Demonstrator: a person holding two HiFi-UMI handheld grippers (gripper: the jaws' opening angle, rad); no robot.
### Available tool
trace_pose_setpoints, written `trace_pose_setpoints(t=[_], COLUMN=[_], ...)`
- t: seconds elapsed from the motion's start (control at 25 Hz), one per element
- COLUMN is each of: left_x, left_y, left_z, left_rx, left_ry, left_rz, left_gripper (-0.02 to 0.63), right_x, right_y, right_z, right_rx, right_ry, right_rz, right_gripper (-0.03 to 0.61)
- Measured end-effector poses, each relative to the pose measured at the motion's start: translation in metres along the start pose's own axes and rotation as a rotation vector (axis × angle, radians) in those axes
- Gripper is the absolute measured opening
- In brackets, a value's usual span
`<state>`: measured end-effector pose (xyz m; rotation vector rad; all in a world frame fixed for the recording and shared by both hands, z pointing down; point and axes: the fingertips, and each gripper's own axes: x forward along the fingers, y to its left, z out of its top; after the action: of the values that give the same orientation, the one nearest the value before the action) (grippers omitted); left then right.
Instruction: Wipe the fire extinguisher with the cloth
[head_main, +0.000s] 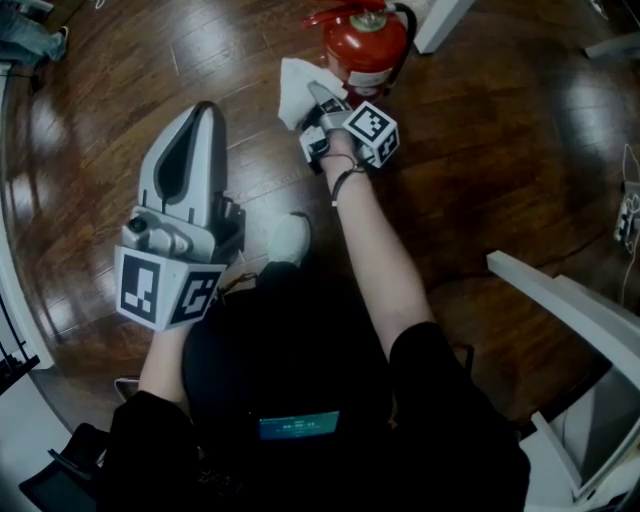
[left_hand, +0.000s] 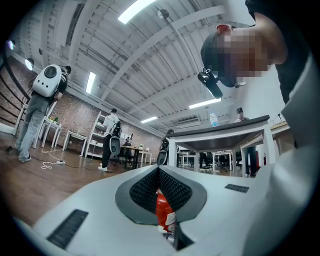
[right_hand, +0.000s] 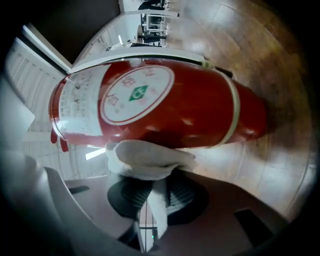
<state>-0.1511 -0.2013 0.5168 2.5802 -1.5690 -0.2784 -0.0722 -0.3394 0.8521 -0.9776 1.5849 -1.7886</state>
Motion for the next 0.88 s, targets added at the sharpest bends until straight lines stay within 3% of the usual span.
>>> trace_pose_setpoints(t=[0.2,0.36,0.52,0.64,0.76,0.88], left_x=[-0.001,-0.002,-0.006,-0.008,-0.010,-0.008], left_y=[0.001,-0.001,-0.004,-0.008,-0.012,-0.013], left_z=[-0.001,0.001,0.005,0.005,0.006,0.008], left_rx=[-0.005,-0.002,0.001,0.002,0.001,0.001], left_ry=[0.002,-0.003,-0.013,-0.016,-0.024,-0.035], left_rz=[-0.007,-0.009,-0.003,-0.003,-0.006,-0.005], left_gripper=[0.000,0.000,0.000,0.000,0.000,0.000], right_x=[-0.024,-0.045,-0.082,-0.108,-0.128,-0.147], right_y=[-0.058,-0.065,-0.047,-0.029,0.006,0.046], right_z=[0.010,0.017,0.044,0.088,0.128,0.151], right_rx=[-0.012,-0.046,-0.148,-0.226,-0.307,-0.325], right_ry=[-0.021,-0.017,-0.072,-0.149,-0.221,-0.289], right_rz=[-0.126,-0.153,-0.126,-0.099,-0.044,0.029], right_gripper=[0.081,0.081,0.081,0.081,0.081,0.081])
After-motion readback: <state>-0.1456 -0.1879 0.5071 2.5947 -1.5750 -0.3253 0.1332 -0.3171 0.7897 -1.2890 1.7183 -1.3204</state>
